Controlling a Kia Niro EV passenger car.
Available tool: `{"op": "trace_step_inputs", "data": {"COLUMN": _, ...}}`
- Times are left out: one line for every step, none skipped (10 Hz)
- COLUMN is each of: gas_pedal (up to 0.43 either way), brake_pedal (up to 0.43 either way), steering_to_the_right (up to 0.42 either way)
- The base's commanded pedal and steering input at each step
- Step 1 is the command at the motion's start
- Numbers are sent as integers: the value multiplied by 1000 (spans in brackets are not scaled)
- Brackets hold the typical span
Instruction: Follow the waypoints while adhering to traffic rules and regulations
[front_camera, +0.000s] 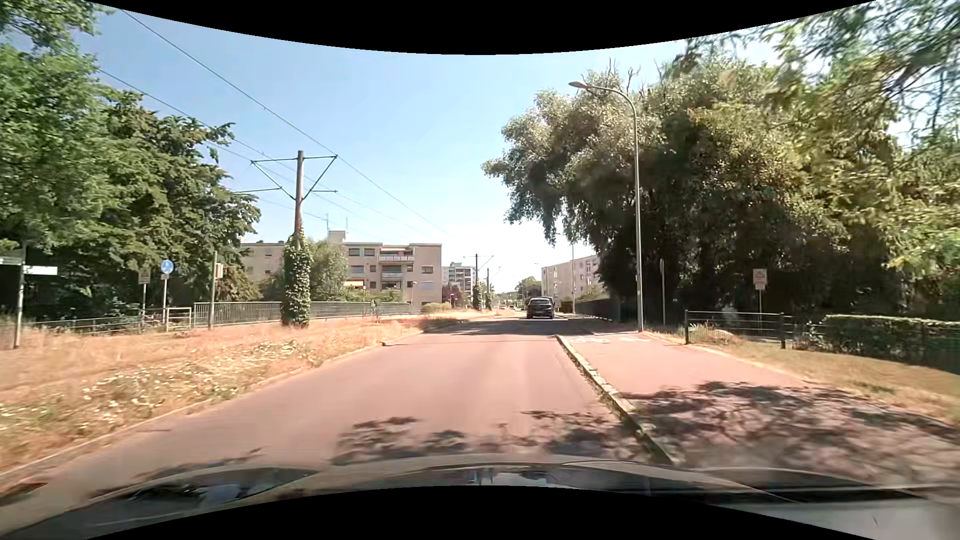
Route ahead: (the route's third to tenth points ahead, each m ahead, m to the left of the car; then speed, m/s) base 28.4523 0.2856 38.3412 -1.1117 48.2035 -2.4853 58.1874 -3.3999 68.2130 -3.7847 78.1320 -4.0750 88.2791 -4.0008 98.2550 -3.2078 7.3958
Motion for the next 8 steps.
{"op": "trace_step_inputs", "data": {"gas_pedal": 79, "brake_pedal": 0, "steering_to_the_right": 28}}
{"op": "trace_step_inputs", "data": {"gas_pedal": 79, "brake_pedal": 0, "steering_to_the_right": 28}}
{"op": "trace_step_inputs", "data": {"gas_pedal": 79, "brake_pedal": 0, "steering_to_the_right": 28}}
{"op": "trace_step_inputs", "data": {"gas_pedal": 79, "brake_pedal": 0, "steering_to_the_right": 28}}
{"op": "trace_step_inputs", "data": {"gas_pedal": 87, "brake_pedal": 0, "steering_to_the_right": 28}}
{"op": "trace_step_inputs", "data": {"gas_pedal": 87, "brake_pedal": 0, "steering_to_the_right": 26}}
{"op": "trace_step_inputs", "data": {"gas_pedal": 87, "brake_pedal": 0, "steering_to_the_right": 26}}
{"op": "trace_step_inputs", "data": {"gas_pedal": 87, "brake_pedal": 0, "steering_to_the_right": 26}}
